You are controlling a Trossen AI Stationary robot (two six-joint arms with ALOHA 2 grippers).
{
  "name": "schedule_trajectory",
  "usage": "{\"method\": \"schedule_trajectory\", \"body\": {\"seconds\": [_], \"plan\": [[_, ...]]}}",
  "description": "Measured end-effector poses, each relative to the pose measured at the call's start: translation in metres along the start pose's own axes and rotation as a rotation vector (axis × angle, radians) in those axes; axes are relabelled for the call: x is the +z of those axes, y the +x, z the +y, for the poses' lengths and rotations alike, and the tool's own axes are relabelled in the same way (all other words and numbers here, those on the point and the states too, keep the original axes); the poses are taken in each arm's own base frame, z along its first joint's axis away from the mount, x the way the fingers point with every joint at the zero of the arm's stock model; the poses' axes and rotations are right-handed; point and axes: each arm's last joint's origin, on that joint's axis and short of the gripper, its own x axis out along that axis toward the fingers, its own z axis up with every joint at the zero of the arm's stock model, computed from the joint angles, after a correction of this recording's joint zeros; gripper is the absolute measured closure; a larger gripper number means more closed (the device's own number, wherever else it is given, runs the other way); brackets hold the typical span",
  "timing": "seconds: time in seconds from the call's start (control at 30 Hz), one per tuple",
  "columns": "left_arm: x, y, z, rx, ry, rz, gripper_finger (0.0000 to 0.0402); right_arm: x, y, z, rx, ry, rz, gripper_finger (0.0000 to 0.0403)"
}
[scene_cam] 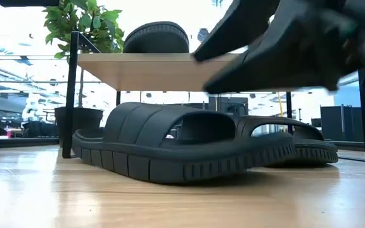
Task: Pick and place slides into the shelf
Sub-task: Put the black slipper under the shelf
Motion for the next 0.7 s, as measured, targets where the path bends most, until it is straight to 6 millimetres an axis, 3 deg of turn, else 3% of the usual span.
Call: {"method": "schedule_trajectory", "body": {"seconds": [0.3, 0.4, 0.57, 0.7], "plan": [[0.012, -0.008, -0.019, -0.085, 0.072, 0.007, 0.0025, -0.001, -0.037, -0.001, 0.075, 0.008, 0.006, 0.0217], [0.019, -0.012, -0.026, -0.136, 0.097, 0.006, 0.0025, -0.01, -0.041, -0.003, 0.185, 0.021, 0.085, 0.0259], [0.025, -0.016, -0.032, -0.202, 0.071, 0.012, 0.0025, -0.025, -0.043, -0.004, 0.216, 0.045, 0.214, 0.0375], [0.028, -0.008, -0.04, -0.333, -0.005, 0.088, 0.0025, -0.025, -0.042, -0.004, 0.23, 0.075, 0.218, 0.0393]]}}
